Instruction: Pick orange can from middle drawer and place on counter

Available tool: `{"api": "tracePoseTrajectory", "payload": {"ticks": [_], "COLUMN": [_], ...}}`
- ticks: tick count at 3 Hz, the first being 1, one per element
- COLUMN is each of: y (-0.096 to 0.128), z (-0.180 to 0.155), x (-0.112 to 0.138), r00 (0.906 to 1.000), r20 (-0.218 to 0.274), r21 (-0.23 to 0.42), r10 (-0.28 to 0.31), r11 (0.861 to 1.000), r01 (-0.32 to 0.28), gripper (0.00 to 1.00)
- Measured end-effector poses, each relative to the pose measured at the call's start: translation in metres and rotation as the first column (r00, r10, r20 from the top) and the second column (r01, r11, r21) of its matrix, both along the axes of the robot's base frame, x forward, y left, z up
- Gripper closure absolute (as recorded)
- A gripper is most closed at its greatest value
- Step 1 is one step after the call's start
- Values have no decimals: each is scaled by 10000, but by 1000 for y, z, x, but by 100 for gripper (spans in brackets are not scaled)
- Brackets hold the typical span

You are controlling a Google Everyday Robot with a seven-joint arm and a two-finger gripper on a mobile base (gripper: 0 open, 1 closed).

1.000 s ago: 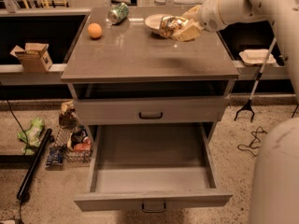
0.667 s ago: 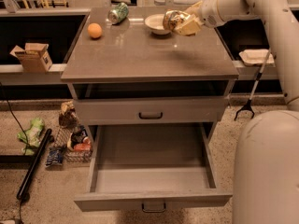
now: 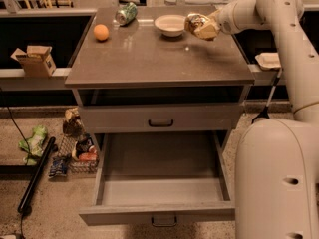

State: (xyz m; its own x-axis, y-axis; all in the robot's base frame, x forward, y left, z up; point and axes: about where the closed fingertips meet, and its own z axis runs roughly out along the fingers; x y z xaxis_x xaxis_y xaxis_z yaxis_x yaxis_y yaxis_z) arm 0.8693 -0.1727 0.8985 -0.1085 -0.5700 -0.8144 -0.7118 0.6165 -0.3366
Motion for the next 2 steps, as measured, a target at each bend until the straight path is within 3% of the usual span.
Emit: {"api": "tracePoseTrajectory", "payload": {"ticks": [1, 2], "y": [-15, -23], "z": [-23, -40], "x": [10, 15], "r00": [9965, 9905], "r20": [-447, -863], "r21": [184, 286], "r10": [-709, -1069], "r11": [9972, 9935], "r01": [718, 1097], "gripper": [100, 82]}}
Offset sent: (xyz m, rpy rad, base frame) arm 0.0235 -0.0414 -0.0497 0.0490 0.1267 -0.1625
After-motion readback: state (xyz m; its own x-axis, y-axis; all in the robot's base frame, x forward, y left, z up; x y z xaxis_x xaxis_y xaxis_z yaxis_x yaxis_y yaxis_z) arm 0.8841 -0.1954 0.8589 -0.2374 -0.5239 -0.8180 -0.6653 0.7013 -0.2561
